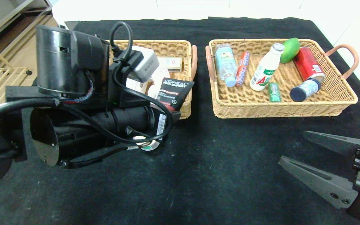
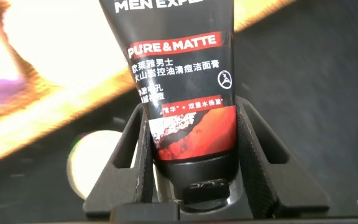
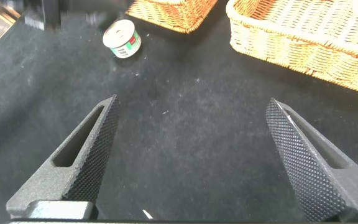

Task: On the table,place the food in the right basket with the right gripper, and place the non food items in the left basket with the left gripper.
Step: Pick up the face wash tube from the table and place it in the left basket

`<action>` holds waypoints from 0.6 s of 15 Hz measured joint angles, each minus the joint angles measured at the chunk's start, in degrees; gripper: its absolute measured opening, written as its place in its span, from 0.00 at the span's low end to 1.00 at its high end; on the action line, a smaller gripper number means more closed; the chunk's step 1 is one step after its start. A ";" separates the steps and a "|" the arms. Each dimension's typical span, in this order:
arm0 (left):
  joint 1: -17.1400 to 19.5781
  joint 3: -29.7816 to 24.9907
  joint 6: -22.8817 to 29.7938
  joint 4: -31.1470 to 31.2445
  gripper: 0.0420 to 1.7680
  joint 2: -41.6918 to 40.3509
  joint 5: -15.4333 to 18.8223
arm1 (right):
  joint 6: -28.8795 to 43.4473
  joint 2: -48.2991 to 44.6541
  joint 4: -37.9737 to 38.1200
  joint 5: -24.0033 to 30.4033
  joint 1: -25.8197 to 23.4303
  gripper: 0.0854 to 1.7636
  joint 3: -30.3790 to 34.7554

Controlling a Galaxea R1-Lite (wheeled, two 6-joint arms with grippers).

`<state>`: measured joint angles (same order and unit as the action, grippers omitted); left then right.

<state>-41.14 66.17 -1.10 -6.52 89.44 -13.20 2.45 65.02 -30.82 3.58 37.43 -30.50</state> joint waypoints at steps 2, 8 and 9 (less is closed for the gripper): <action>2.28 1.44 -0.02 0.02 0.46 -0.44 0.01 | 0.00 0.07 0.00 -0.01 0.00 0.97 0.07; 10.39 5.19 -0.13 0.33 0.46 -1.05 0.45 | -0.02 0.10 -0.10 -0.04 0.02 0.97 0.11; 12.09 5.85 -0.20 0.40 0.46 -1.21 0.72 | -0.02 0.05 -0.10 -0.06 0.06 0.97 0.13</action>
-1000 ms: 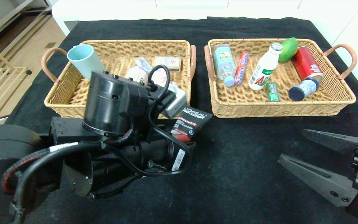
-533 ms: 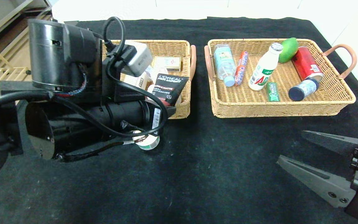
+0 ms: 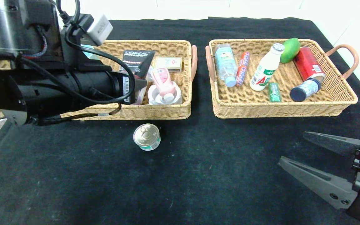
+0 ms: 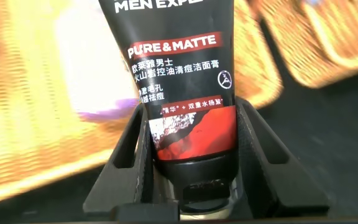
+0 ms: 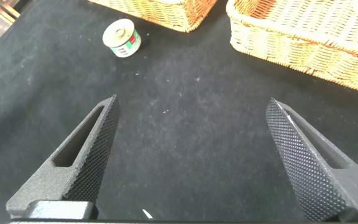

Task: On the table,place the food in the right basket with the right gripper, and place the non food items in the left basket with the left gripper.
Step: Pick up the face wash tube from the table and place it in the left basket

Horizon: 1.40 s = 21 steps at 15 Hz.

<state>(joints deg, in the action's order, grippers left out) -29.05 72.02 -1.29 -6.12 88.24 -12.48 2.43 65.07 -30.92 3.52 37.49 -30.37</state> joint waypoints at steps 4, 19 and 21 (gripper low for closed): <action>6.42 2.36 -0.11 -0.13 0.46 0.44 2.43 | 0.02 0.00 -0.01 -0.05 0.09 0.97 0.05; 17.29 6.80 -0.13 -0.63 0.46 6.91 4.83 | 0.00 -0.46 -0.11 -0.05 0.20 0.97 0.05; 17.23 6.80 -0.13 -3.35 0.55 7.24 4.99 | 0.00 -0.48 -0.09 -0.02 0.29 0.97 0.11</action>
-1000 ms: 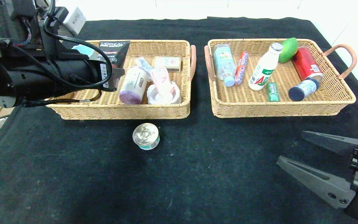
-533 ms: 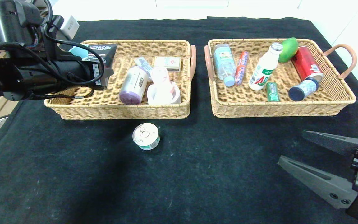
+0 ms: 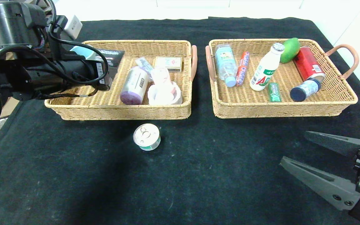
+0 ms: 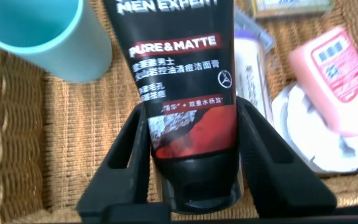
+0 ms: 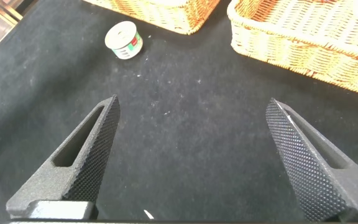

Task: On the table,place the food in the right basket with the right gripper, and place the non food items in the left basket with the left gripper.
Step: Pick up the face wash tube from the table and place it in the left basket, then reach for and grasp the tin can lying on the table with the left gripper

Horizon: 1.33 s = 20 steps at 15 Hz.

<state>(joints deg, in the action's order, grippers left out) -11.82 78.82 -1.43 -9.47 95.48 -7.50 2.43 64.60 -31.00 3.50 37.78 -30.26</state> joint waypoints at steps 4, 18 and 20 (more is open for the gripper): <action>-0.11 -0.30 -0.05 -1.27 0.72 0.66 -0.27 | 0.00 0.00 -0.02 0.00 0.09 0.97 0.05; -9.51 -4.10 0.13 11.36 0.93 -6.03 -3.69 | 0.00 -0.07 0.00 0.02 0.22 0.97 0.11; -12.92 -5.67 0.17 13.19 0.94 -7.39 -5.10 | 0.00 -0.07 0.00 0.05 0.23 0.97 0.13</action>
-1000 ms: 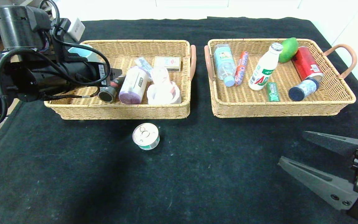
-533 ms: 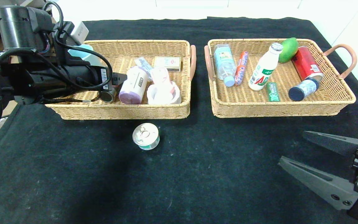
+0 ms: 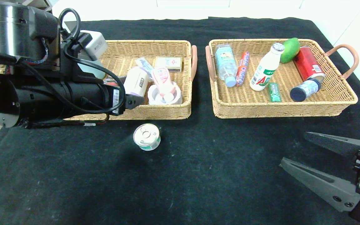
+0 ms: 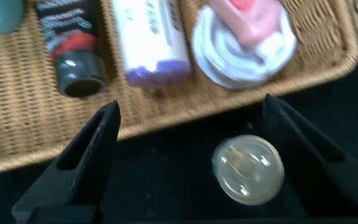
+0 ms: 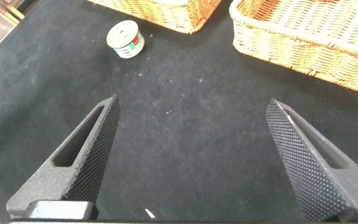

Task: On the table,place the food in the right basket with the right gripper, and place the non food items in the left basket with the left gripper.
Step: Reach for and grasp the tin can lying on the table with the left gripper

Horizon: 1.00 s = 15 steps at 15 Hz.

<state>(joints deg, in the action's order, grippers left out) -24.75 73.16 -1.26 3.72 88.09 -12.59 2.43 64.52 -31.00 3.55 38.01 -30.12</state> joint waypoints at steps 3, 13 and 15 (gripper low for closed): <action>-4.16 -1.66 0.13 4.07 0.95 -1.12 -2.54 | 0.00 0.00 -0.02 -0.05 0.00 0.97 0.00; -9.23 -2.51 10.33 9.97 0.96 1.35 -2.65 | 0.02 0.13 0.00 -0.07 0.02 0.97 0.06; -9.23 -2.43 10.90 9.90 0.96 2.51 -2.62 | -0.01 0.20 0.00 -0.05 0.02 0.97 0.06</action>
<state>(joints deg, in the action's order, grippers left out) -33.98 70.73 9.64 13.62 90.60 -15.21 2.41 64.72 -31.00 3.50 38.03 -30.06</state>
